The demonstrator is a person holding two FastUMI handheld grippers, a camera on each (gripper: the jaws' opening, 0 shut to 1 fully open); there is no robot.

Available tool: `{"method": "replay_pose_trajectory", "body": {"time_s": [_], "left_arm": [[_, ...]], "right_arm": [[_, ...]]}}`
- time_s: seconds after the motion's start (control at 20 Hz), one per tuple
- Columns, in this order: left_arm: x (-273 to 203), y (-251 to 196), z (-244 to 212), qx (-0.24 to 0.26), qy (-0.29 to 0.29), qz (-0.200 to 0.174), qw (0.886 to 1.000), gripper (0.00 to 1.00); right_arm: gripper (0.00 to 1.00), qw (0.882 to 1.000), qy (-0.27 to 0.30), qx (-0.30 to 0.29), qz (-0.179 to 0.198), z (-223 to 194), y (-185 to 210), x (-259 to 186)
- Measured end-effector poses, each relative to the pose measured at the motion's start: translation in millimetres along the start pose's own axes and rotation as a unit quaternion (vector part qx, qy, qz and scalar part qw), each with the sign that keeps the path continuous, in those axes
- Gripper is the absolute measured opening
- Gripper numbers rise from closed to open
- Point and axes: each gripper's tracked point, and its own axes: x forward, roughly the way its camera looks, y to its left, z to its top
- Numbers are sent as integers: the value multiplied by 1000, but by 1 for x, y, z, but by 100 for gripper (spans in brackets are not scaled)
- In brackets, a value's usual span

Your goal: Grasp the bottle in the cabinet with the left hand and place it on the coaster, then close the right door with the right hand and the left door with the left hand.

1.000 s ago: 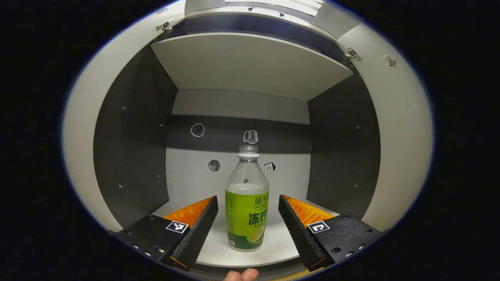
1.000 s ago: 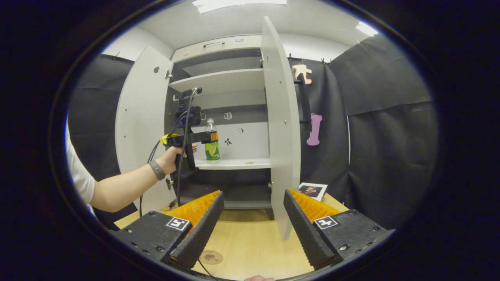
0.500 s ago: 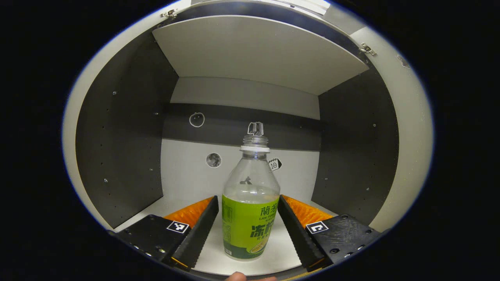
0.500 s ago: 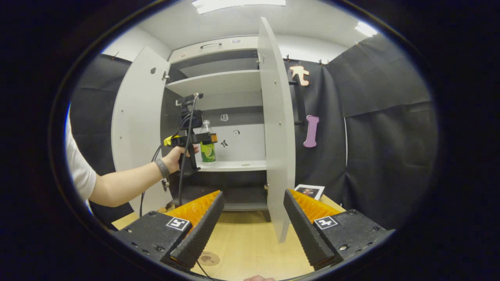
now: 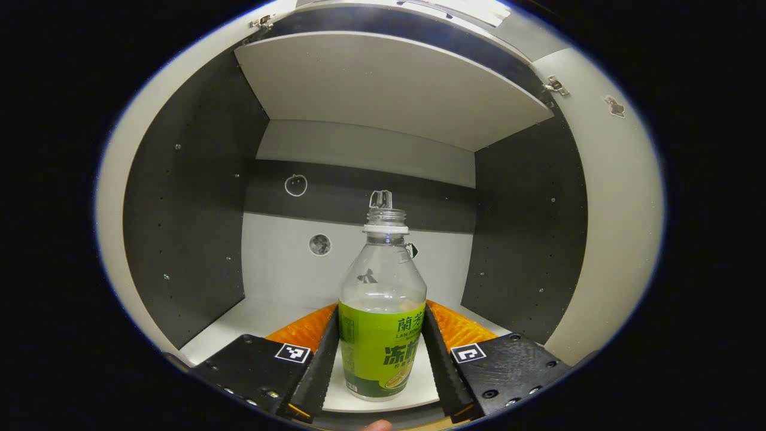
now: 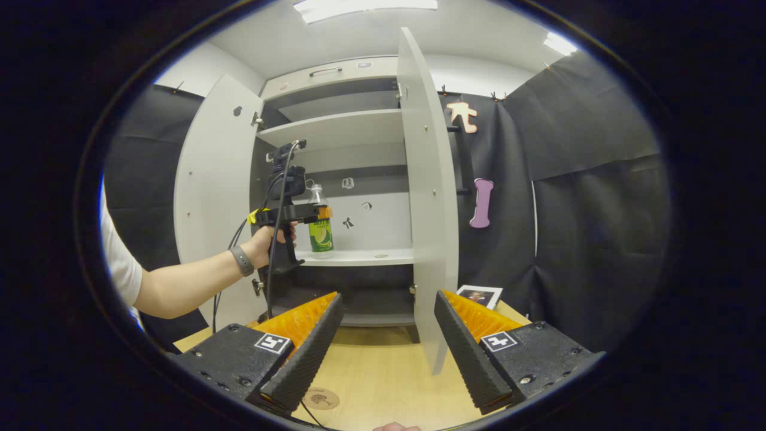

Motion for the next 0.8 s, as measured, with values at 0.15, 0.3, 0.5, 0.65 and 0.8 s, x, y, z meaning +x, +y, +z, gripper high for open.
{"method": "replay_pose_trajectory", "body": {"time_s": [0.15,0.3,0.5,0.65,0.8], "left_arm": [[-29,0,17,-2,-18,3,1000,70],[-69,-5,20,-10,-33,-3,999,70],[-126,-20,6,15,-32,-11,999,74],[-169,-24,-13,28,-29,-1,999,70],[-202,-34,-37,26,-30,5,999,70]], "right_arm": [[100,1000,-7,-4,19,3,7,2],[100,999,-12,-2,39,4,15,6],[100,998,-15,-5,52,3,16,9],[100,998,-22,-8,52,9,10,9],[98,998,-33,-21,50,23,5,8]]}}
